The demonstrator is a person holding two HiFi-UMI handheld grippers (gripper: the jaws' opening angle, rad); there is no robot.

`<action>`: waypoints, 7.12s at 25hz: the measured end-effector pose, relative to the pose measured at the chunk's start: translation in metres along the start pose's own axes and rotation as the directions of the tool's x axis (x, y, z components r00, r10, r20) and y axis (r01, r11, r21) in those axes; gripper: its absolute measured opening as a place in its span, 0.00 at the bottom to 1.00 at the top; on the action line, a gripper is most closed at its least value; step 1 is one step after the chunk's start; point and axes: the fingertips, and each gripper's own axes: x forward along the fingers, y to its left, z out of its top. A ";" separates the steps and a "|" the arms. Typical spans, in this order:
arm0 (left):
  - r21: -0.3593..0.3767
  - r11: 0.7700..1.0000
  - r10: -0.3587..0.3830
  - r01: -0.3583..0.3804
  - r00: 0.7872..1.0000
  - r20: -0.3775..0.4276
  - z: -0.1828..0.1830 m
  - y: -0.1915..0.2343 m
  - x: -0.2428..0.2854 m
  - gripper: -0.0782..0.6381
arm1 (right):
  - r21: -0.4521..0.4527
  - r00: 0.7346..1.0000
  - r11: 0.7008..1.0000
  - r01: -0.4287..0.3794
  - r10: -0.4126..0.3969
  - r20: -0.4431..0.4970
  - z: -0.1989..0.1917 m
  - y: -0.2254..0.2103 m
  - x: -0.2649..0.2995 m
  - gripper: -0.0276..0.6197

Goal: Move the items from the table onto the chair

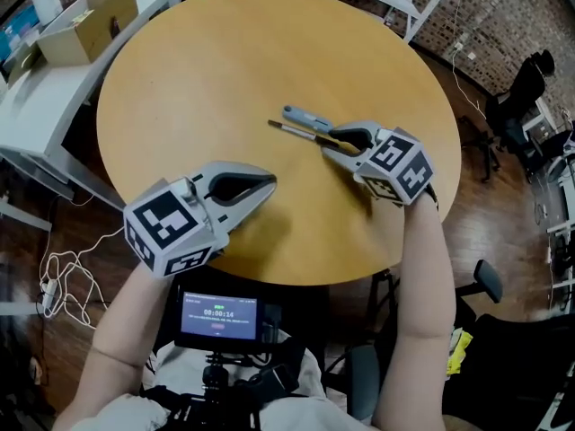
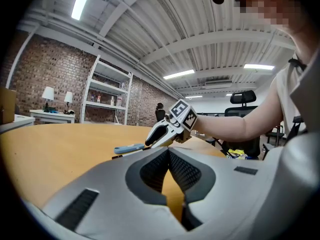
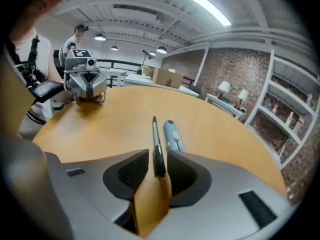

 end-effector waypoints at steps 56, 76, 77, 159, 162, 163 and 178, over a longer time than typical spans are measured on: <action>0.047 0.725 -0.689 0.687 0.723 0.052 0.050 -0.318 0.212 0.12 | 0.751 0.517 0.264 0.605 -0.847 -0.119 -0.314 0.205 -0.380 0.14; -0.124 0.510 -0.860 0.851 0.503 -0.085 -0.064 -0.448 0.254 0.12 | 0.716 0.462 -0.277 0.640 -0.606 -0.647 -0.544 0.330 -0.380 0.14; -0.131 0.510 -0.860 0.850 0.503 -0.088 -0.067 -0.448 0.254 0.12 | 0.709 0.467 -0.296 0.640 -0.582 -0.665 -0.555 0.337 -0.380 0.14; -0.030 0.993 0.117 -0.115 0.990 0.076 0.022 0.005 -0.031 0.12 | 0.300 0.743 0.951 0.069 -0.250 0.621 0.110 0.091 -0.106 0.04; -0.014 0.992 0.128 -0.127 0.989 0.070 0.020 0.011 -0.033 0.12 | 0.300 0.762 0.952 0.067 -0.243 0.600 0.112 0.085 -0.093 0.04; -0.010 0.992 0.127 -0.127 0.990 0.068 0.020 0.011 -0.033 0.12 | 0.302 0.768 0.951 0.065 -0.240 0.594 0.113 0.083 -0.091 0.04; -0.026 0.994 0.103 -0.103 0.995 -0.003 0.008 0.017 -0.024 0.12 | 0.243 0.835 0.969 0.047 -0.172 0.523 0.116 0.082 -0.066 0.04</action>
